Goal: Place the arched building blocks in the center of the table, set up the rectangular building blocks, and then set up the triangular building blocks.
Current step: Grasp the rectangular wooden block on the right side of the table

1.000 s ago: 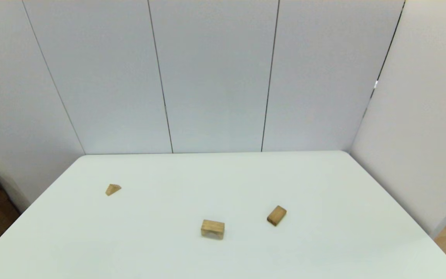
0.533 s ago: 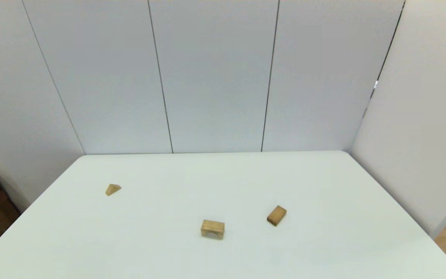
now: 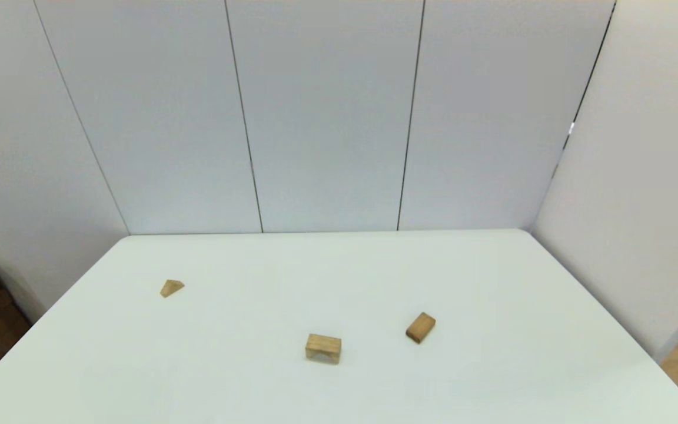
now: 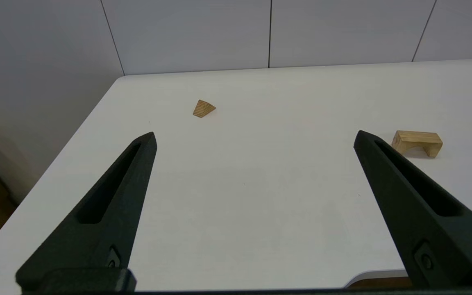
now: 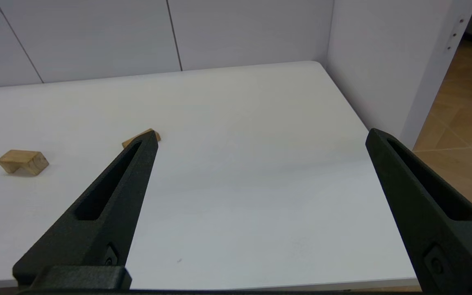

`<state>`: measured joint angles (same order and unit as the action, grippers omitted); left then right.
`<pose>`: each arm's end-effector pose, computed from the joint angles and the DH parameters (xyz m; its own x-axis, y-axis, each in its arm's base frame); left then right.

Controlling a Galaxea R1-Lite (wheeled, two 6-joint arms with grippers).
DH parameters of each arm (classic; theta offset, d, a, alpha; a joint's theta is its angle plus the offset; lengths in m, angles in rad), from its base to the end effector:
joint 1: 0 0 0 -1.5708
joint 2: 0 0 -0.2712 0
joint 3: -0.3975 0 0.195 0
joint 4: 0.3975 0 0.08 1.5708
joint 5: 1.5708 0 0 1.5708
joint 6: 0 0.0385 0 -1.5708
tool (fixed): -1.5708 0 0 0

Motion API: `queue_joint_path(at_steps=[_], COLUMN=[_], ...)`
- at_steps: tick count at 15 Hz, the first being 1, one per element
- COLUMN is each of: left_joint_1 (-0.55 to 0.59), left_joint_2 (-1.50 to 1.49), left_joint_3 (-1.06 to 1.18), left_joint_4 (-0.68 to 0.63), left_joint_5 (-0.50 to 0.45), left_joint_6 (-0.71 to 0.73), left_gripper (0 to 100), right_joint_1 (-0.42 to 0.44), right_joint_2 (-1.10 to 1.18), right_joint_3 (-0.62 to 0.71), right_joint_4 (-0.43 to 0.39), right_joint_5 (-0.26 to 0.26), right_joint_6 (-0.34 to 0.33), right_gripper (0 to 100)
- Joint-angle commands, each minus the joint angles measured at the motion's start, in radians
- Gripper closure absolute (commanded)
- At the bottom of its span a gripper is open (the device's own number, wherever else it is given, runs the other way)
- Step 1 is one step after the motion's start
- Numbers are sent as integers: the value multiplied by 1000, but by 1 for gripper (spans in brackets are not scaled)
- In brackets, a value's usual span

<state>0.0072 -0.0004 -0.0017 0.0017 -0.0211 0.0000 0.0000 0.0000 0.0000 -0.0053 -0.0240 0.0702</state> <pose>0.0269 -0.0006 0.0758 0.9999 -0.0139 0.0004 0.0139 0.9999 0.0000 0.0271 -0.0009 0.0761 0.9997 -0.0240 0.0053 0.0236 0.9972 0.0703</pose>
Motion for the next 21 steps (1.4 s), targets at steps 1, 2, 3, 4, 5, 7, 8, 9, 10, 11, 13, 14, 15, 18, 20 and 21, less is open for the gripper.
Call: queue_joint_path(at_steps=[1,2,3,4,5,7,8,9,10,11,13,14,15,18,20,21], left_joint_1=[0,0,0,0,0,0,0,0,0,0,0,0,0,0,0,0], left_joint_2=[0,2,2,2,0,0,0,2,2,0,0,0,2,0,0,0], left_joint_3=[0,0,0,0,0,0,0,0,0,0,0,0,0,0,0,0], left_joint_4=[0,0,0,0,0,0,0,0,0,0,0,0,0,0,0,0], left_joint_5=[0,0,0,0,0,0,0,0,0,0,0,0,0,0,0,0], left_joint_6=[0,0,0,0,0,0,0,0,0,0,0,0,0,0,0,0], left_gripper=[0,0,0,0,0,0,0,0,0,0,0,0,0,0,0,0], right_joint_1=[0,0,0,0,0,0,0,-3,-5,-5,3,9,12,14,12,11], right_joint_2=[0,0,0,0,3,83,126,173,219,261,307,314,331,417,560,634], right_joint_3=[0,2,0,0,-3,-3,-3,-5,-6,-8,-26,-52,-72,-150,-242,-284], right_joint_4=[-1,-1,-1,-1,11,13,15,16,18,27,45,47,50,85,111,113], right_joint_5=[-2,-1,-1,-1,1,1,-1,-1,3,6,7,7,7,10,35,58], right_joint_6=[0,0,0,-1,-10,-10,-6,-7,-13,-20,-29,-9,2,5,3,0], right_gripper=[0,0,0,0,0,0,0,0,0,0,0,0,0,0,0,0])
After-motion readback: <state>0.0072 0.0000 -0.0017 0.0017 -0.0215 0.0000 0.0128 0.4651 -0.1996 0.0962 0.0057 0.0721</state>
